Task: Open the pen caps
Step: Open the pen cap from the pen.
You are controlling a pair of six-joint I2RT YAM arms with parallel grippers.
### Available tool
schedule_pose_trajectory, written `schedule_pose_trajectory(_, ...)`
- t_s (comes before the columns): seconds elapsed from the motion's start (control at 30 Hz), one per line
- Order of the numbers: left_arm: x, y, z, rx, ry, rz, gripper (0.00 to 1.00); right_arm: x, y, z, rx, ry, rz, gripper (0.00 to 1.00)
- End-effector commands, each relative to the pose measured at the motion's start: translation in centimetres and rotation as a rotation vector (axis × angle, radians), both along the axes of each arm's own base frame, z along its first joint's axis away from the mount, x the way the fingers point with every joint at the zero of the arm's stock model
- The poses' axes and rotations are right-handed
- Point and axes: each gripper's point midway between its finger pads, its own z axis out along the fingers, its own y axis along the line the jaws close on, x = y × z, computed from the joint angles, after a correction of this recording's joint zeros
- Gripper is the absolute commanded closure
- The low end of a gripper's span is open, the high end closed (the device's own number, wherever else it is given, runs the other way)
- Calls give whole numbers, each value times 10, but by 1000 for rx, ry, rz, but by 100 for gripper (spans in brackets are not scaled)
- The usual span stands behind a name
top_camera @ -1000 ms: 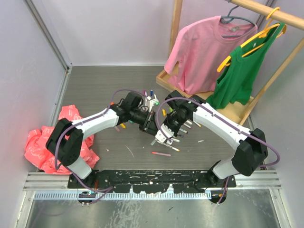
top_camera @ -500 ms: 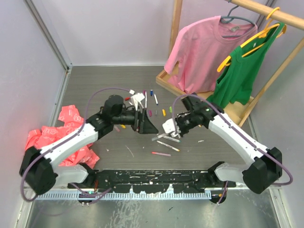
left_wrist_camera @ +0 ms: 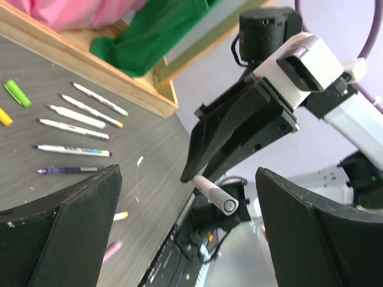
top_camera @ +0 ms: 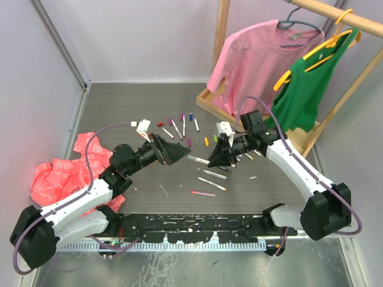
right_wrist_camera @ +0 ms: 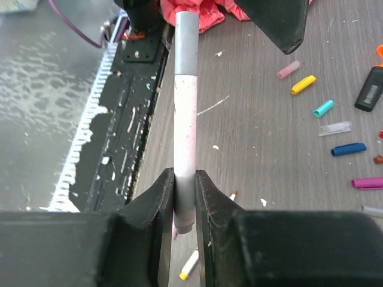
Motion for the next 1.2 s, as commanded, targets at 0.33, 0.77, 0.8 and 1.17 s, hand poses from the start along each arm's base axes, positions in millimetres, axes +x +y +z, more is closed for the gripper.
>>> schedule_pose_trajectory(0.33, 14, -10, 36, -136, -84, 144, 38, 12, 13, 10, 69, 218, -56, 99)
schedule_pose_trajectory(0.77, 18, -19, 27, -107, -50, 167, 54, 18, 14, 5, 56, 251, -98, 99)
schedule_pose_trajectory(0.8, 19, -19, 26, -103, -47, 174, 55, 18, 14, 5, 56, 255, -100, 99)
schedule_pose_trajectory(1.17, 22, -15, 20, -80, -35, 207, 69, 23, 17, 2, 55, 324, -134, 99)
